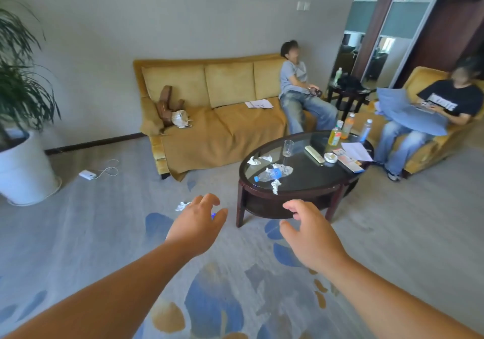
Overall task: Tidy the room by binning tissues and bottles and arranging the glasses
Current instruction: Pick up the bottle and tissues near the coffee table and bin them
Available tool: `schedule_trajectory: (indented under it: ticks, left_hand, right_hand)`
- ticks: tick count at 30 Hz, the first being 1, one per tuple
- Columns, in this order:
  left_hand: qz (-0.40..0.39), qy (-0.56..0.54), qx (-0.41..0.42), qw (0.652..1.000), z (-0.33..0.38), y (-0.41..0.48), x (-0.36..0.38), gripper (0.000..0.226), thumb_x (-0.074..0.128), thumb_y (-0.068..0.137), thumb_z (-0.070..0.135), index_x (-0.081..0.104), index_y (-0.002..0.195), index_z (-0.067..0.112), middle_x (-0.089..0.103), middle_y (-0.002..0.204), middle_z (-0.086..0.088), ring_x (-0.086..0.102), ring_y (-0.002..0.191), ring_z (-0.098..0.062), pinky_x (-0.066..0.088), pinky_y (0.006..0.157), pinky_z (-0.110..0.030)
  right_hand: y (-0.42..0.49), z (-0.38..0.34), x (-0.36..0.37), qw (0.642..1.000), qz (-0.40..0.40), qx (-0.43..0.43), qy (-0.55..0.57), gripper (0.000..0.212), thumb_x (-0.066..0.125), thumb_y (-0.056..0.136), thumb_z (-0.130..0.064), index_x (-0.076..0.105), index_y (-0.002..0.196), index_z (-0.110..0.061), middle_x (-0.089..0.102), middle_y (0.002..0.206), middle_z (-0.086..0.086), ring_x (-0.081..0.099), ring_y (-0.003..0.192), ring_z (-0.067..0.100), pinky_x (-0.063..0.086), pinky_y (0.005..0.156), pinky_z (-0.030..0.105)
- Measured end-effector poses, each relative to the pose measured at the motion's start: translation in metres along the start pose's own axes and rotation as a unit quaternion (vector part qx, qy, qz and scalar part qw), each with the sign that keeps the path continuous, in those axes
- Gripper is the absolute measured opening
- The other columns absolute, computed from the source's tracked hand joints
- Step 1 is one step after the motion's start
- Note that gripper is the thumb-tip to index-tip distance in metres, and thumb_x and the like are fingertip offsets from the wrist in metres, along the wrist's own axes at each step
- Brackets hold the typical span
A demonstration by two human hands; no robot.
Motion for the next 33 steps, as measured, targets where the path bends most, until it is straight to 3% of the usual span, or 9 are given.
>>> schedule_trajectory:
  ticks: [9, 16, 25, 33]
  left_hand:
    - [0.013, -0.003, -0.025, 1.000, -0.085, 0.133, -0.044, 0.039, 0.041, 0.096, 0.049, 0.046, 0.127, 0.027, 0.051, 0.130, 0.002, 0.053, 0.110, -0.016, 0.047, 0.088, -0.031]
    - [0.018, 0.006, -0.053, 0.998, -0.140, 0.215, -0.066, 0.038, 0.041, 0.095, 0.049, 0.047, 0.126, 0.027, 0.051, 0.129, 0.002, 0.052, 0.112, -0.017, 0.047, 0.091, -0.035]
    - [0.018, 0.004, -0.083, 0.996, -0.179, 0.323, -0.060, 0.039, 0.040, 0.095, 0.050, 0.046, 0.126, 0.028, 0.051, 0.128, 0.003, 0.053, 0.111, -0.016, 0.048, 0.090, -0.034]
    - [0.037, 0.011, -0.108, 0.993, -0.186, 0.442, -0.071, 0.041, 0.040, 0.096, 0.050, 0.046, 0.129, 0.027, 0.050, 0.132, 0.003, 0.053, 0.112, -0.015, 0.048, 0.090, -0.033]
  right_hand:
    - [0.141, -0.060, 0.066, 1.000, -0.012, -0.023, -0.013, 0.034, 0.055, 0.093, -0.031, 0.052, 0.127, -0.027, 0.051, 0.123, -0.014, 0.052, 0.112, 0.005, 0.042, 0.088, 0.022]
    - [0.225, -0.086, 0.118, 0.998, -0.048, -0.025, -0.010, 0.034, 0.054, 0.092, -0.033, 0.052, 0.126, -0.028, 0.053, 0.118, -0.010, 0.054, 0.103, 0.006, 0.043, 0.086, 0.026]
    - [0.352, -0.087, 0.166, 0.995, -0.090, -0.039, 0.004, 0.036, 0.055, 0.092, -0.031, 0.051, 0.128, -0.026, 0.050, 0.128, -0.009, 0.053, 0.115, 0.009, 0.045, 0.096, 0.032]
    - [0.487, -0.091, 0.188, 0.992, -0.108, -0.067, 0.000, 0.037, 0.054, 0.093, -0.034, 0.050, 0.129, -0.027, 0.050, 0.131, -0.009, 0.052, 0.112, 0.007, 0.043, 0.091, 0.026]
Point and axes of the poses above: each hand's wrist, its own y-axis towards the middle knuckle, its own x-axis out of the palm, z = x × y, the point moved 5 cm from there along y, towards the middle knuckle
